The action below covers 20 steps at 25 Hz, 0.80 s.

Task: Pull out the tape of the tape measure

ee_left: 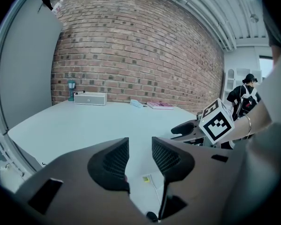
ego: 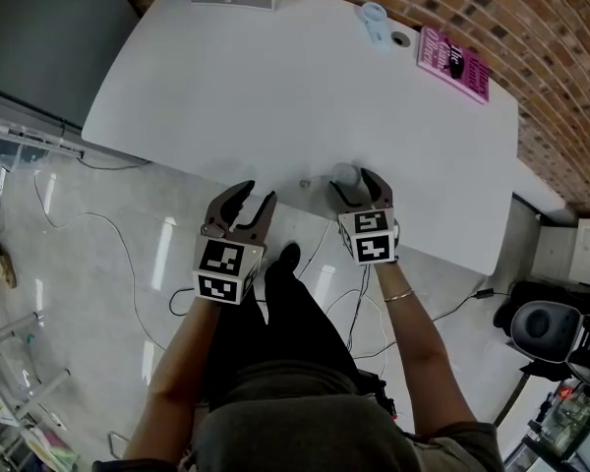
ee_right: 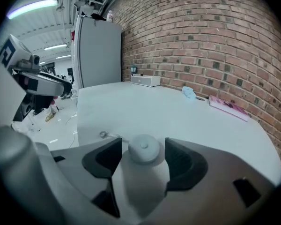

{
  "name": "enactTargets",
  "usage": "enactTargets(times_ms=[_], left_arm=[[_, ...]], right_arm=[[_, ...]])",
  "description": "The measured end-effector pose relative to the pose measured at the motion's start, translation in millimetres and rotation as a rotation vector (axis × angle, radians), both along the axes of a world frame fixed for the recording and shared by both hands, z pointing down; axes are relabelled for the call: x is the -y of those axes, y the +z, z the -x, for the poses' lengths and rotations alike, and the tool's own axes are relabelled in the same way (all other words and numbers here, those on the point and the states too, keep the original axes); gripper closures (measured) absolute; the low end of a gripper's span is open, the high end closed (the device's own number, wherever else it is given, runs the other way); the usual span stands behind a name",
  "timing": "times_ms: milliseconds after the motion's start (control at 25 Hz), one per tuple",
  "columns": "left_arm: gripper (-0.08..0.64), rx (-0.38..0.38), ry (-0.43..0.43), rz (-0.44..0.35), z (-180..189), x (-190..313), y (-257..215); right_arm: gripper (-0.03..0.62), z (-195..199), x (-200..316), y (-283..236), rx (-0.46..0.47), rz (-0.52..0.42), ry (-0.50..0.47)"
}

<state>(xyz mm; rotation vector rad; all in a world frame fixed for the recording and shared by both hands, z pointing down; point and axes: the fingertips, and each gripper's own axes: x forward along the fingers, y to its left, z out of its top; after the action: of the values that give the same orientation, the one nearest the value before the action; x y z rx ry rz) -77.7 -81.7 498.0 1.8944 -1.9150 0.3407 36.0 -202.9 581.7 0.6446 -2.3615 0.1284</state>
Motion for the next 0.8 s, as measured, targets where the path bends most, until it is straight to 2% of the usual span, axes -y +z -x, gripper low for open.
enactTargets(times_ms=[520, 800], left_arm=[[0.402, -0.016, -0.020, 0.008, 11.2, -0.3, 6.4], [0.405, -0.031, -0.025, 0.007, 12.7, -1.2, 7.1]], right_arm=[[0.299, 1.7, 5.2, 8.5, -0.019, 0.015, -0.021], [0.326, 4.1, 1.3, 8.2, -0.028, 0.022, -0.052]])
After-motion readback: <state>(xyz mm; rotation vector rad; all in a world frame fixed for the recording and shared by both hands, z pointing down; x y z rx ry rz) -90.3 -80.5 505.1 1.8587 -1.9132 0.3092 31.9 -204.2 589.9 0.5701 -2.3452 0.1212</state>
